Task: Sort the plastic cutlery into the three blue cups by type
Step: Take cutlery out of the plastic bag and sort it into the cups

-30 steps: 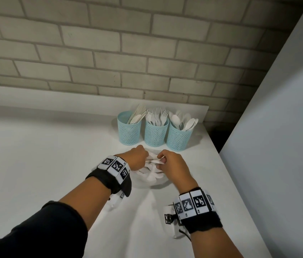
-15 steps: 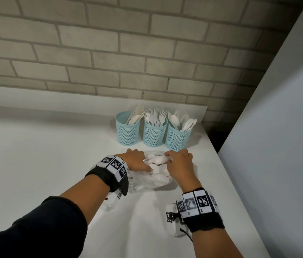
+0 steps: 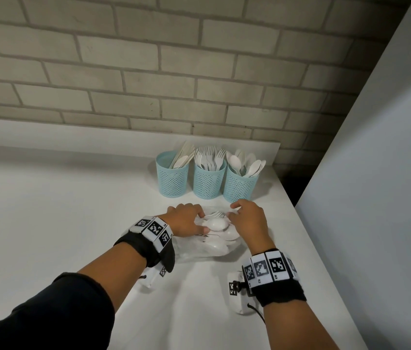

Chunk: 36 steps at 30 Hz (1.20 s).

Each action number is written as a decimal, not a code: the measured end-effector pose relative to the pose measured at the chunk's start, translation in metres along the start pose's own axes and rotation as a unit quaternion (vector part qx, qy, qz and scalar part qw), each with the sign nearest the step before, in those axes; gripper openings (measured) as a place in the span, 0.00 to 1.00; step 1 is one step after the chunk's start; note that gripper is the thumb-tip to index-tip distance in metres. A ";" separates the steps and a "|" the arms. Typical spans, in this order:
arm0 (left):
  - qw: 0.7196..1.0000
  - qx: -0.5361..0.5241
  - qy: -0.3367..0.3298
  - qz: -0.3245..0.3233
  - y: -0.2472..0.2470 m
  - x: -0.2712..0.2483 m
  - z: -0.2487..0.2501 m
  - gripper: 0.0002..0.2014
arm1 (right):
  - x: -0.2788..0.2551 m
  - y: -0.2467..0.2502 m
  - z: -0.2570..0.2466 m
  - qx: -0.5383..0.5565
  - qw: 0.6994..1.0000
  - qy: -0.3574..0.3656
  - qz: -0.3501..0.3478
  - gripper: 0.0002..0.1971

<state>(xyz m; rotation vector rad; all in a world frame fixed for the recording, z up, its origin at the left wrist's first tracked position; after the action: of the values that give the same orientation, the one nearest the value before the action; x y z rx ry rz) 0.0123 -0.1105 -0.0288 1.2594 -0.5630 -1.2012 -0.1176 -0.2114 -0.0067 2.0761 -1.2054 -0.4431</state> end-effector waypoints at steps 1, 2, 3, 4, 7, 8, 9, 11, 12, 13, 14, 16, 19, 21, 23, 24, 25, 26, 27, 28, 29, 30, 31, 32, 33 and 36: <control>1.000 -0.004 -0.003 0.006 0.001 -0.001 -0.001 0.24 | 0.001 0.002 -0.001 0.014 1.000 0.005 0.009 0.10; 1.000 -0.009 -0.008 0.017 0.003 -0.002 -0.001 0.23 | 0.002 0.003 -0.002 0.031 0.999 0.007 0.013 0.09; 0.999 -0.012 -0.015 0.032 0.006 -0.003 0.000 0.21 | 0.003 0.004 -0.001 0.052 0.999 0.004 0.014 0.08; 0.998 -0.012 -0.024 0.050 0.008 -0.005 0.001 0.20 | 0.003 0.005 0.001 0.075 0.997 -0.004 0.015 0.07; 0.993 -0.012 -0.050 0.109 0.015 -0.009 0.004 0.15 | 0.003 0.004 0.010 0.128 0.990 -0.049 0.016 0.06; 0.991 -0.021 -0.056 0.121 0.017 -0.011 0.004 0.15 | 0.004 0.003 0.013 0.133 0.989 -0.056 0.016 0.07; 0.990 -0.031 -0.058 0.123 0.016 -0.012 0.004 0.16 | 0.004 0.002 0.013 0.134 0.989 -0.060 0.013 0.07; 0.995 -0.026 -0.049 0.084 0.007 -0.011 0.004 0.22 | 0.004 0.000 0.012 0.135 0.989 -0.063 0.004 0.05; 0.998 -0.009 -0.039 0.051 0.001 -0.010 0.004 0.26 | 0.003 -0.002 0.011 0.134 0.989 -0.062 -0.004 0.04; 0.999 0.009 -0.028 0.025 -0.005 -0.009 0.004 0.29 | 0.002 -0.004 0.009 0.131 0.990 -0.059 -0.013 0.04; 1.000 0.021 -0.020 0.013 -0.007 -0.008 0.005 0.29 | 0.001 -0.006 0.008 0.126 0.990 -0.054 -0.021 0.04; 1.000 0.016 -0.014 0.016 -0.008 -0.004 0.006 0.26 | 0.000 -0.007 0.005 0.119 0.991 -0.046 -0.028 0.05; 0.999 0.010 -0.024 0.031 -0.005 -0.001 0.010 0.24 | -0.001 -0.003 0.006 0.123 0.991 -0.045 -0.027 0.04; 0.998 -0.014 -0.033 0.047 -0.002 -0.001 0.009 0.24 | 0.000 0.000 0.007 0.128 0.990 -0.047 -0.026 0.03; 0.993 -0.081 -0.044 0.071 0.004 -0.002 0.005 0.22 | 0.000 0.001 0.008 0.132 0.990 -0.049 -0.025 0.03; 0.988 -0.121 -0.056 0.081 0.008 -0.002 0.004 0.20 | -0.001 0.002 0.008 0.135 0.989 -0.050 -0.024 0.03; 0.982 -0.154 -0.069 0.082 0.012 -0.002 0.003 0.18 | -0.001 0.002 0.008 0.138 0.989 -0.053 -0.025 0.03; 0.979 -0.172 -0.085 0.075 0.015 -0.003 0.004 0.16 | -0.002 0.001 0.009 0.141 0.988 -0.054 -0.027 0.03; 0.978 -0.175 -0.094 0.063 0.016 -0.004 0.006 0.14 | -0.002 0.000 0.009 0.144 0.987 -0.057 -0.028 0.03; 0.977 -0.178 -0.101 0.053 0.016 -0.004 0.006 0.10 | -0.002 0.000 0.009 0.148 0.987 -0.059 -0.029 0.03; 0.975 -0.193 -0.099 0.046 0.016 -0.003 0.004 0.06 | -0.002 -0.001 0.008 0.151 0.986 -0.061 -0.031 0.03; 0.970 -0.219 -0.099 0.041 0.017 -0.002 0.003 0.03 | -0.003 -0.002 0.008 0.153 0.986 -0.062 -0.034 0.03; 0.963 -0.246 -0.101 0.040 0.018 -0.002 0.002 0.04 | -0.003 -0.002 0.007 0.156 0.985 -0.064 -0.037 0.03; 0.956 -0.269 -0.104 0.044 0.020 -0.002 0.002 0.06 | -0.002 -0.002 0.007 0.158 0.984 -0.066 -0.039 0.03; 0.950 -0.291 -0.102 0.054 0.023 -0.003 0.002 0.06 | -0.002 -0.002 0.007 0.157 0.984 -0.068 -0.042 0.03; 0.936 -0.330 -0.100 0.065 0.031 -0.004 0.004 0.04 | -0.001 -0.001 0.007 0.139 0.987 -0.061 -0.049 0.04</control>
<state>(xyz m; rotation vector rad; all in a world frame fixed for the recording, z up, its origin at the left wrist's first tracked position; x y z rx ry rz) 0.0190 -0.1126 0.0021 0.5253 -0.3330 -1.2686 -0.1216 -0.2134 -0.0123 2.3833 -1.3026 -0.4766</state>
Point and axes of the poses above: each hand's wrist, its own x-axis towards the middle knuckle, its own y-axis out of the back of the hand, z = x × y, the point moved 7 cm from there along x, towards the middle knuckle, and after that the axes turned 4 degrees about x, right-handed, at the moved point
